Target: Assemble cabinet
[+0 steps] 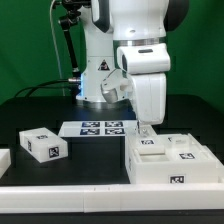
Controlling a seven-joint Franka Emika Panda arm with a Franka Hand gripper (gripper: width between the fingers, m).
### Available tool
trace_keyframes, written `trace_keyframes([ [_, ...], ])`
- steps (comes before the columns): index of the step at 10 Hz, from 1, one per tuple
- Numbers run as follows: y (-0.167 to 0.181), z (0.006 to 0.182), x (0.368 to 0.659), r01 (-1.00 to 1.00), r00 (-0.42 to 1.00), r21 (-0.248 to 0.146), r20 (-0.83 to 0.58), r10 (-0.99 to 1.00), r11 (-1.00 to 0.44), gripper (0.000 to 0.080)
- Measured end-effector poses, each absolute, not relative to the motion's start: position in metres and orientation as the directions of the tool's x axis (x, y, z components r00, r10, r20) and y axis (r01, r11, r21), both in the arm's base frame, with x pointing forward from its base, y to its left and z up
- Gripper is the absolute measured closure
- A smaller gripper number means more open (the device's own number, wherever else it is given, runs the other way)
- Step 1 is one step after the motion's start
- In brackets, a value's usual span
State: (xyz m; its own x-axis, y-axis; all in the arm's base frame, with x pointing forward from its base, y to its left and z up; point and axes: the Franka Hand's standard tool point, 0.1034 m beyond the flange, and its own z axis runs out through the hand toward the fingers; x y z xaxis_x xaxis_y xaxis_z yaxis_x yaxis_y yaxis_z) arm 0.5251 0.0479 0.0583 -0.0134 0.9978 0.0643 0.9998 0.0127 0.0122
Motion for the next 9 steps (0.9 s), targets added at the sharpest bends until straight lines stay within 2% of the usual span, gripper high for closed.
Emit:
trace_keyframes([
  [5,0.050,0.060,0.577,0.998,0.000,0.066,0.092,0.996,-0.006,0.0729],
  [7,0.050,0.058,0.579,0.999,0.001,0.036,0.088,0.996,-0.004,0.0727],
  [9,0.053,0.059,0.579,1.000,0.000,0.028,0.086,0.996,-0.003,0.0727],
])
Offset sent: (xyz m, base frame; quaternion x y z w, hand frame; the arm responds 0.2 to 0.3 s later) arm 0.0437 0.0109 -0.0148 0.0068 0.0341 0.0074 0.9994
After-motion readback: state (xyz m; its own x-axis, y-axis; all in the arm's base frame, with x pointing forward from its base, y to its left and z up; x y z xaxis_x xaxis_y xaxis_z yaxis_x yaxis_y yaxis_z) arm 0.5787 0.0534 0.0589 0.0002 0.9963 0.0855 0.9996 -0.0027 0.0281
